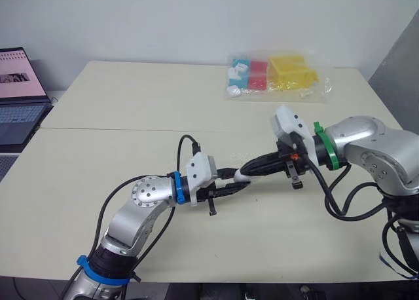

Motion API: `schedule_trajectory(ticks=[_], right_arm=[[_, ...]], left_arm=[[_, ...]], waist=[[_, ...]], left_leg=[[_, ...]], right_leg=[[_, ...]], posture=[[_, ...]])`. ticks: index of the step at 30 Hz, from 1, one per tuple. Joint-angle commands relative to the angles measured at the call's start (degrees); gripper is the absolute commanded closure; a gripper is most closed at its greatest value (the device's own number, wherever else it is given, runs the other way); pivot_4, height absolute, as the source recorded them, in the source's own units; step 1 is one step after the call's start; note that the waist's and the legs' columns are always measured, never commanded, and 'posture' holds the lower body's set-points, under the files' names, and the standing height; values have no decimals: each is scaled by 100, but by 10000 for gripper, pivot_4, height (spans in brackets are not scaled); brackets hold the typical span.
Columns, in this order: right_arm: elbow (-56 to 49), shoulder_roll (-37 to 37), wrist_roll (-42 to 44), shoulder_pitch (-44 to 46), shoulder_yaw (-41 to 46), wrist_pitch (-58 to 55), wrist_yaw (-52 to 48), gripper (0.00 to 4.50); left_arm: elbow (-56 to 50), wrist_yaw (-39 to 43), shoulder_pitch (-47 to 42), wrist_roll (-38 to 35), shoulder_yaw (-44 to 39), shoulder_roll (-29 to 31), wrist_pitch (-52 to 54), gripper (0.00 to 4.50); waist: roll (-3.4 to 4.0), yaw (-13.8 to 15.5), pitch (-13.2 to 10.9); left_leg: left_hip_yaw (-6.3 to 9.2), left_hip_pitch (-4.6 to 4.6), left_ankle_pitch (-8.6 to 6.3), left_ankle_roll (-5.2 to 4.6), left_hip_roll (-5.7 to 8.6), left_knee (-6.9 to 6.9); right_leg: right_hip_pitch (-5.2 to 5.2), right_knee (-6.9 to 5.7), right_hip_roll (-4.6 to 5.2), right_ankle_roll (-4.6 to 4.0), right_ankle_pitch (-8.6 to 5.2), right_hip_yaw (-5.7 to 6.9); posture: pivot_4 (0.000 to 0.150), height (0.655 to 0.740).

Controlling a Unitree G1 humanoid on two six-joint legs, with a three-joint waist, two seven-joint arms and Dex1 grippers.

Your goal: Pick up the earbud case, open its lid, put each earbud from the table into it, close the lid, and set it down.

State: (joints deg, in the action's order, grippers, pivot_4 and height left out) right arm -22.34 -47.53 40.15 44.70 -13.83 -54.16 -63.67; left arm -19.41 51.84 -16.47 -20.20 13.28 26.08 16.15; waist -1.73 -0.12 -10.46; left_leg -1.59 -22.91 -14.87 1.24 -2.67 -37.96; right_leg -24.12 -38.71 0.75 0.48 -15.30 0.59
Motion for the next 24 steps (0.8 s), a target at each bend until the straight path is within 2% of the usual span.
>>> schedule_trajectory(ticks=[1,5,9,12,14,16,20,23,24], right_arm=[[-22,-64,-130,-201,82,55,39,45000],[-124,54,20,-415,430,84,171,45000],[-343,85,42,-650,851,226,410,45000],[-750,-200,-404,-1493,1279,679,716,45000],[-922,-251,-1066,-2045,1279,1434,989,45000],[-1043,-288,-1393,-2363,1238,1776,1123,45000],[-1241,-349,-1416,-2636,1184,1578,1219,45000],[-1382,-466,-1775,-3031,1081,1845,1283,45000],[-1412,-493,-1863,-3124,1053,1913,1302,45000]], left_arm=[[-216,-14,-70,-159,-117,-86,-98,37063],[-197,-158,-46,-372,-206,-147,350,37063],[-58,-349,-127,-876,-298,-174,1442,37063],[505,-374,-547,-1327,-205,-290,2692,37063],[964,-597,-859,-1426,-237,-528,3222,37063],[1304,-733,-1079,-1417,-272,-677,3516,37063],[1912,-827,-1409,-1370,-402,-812,3865,37063],[2268,-505,-1543,-1417,-192,-635,4347,37063],[2351,-349,-1564,-1338,-45,-495,4386,33563]], waist=[[0,0,0],[0,0,0],[0,-1,0],[-4,43,2],[-4,76,2],[-5,51,1],[-5,-45,0],[-6,-33,0],[-6,-33,0]], left_leg=[[0,0,0,0,0,0],[-2,0,0,0,0,0],[0,0,0,0,0,-2],[10,-2,0,0,6,-3],[8,-3,0,0,11,-5],[6,-3,0,0,21,-10],[-8,3,0,0,19,-10],[7,9,1,1,6,-7],[7,8,1,1,4,-7]], right_leg=[[0,0,-1,0,0,0],[-1,-1,0,0,0,-3],[0,-4,0,1,0,-2],[7,-4,-2,2,-1,11],[8,-1,-3,3,-1,16],[6,0,-1,6,0,7],[3,-3,-7,12,4,-1],[4,-11,-25,7,2,-1],[4,-13,-31,3,-1,4]], posture=[[1500,7400],[1500,7400],[1500,7400],[1500,7400],[1500,7400],[1500,7400],[1500,7400],[1500,7400],[1500,7400]])
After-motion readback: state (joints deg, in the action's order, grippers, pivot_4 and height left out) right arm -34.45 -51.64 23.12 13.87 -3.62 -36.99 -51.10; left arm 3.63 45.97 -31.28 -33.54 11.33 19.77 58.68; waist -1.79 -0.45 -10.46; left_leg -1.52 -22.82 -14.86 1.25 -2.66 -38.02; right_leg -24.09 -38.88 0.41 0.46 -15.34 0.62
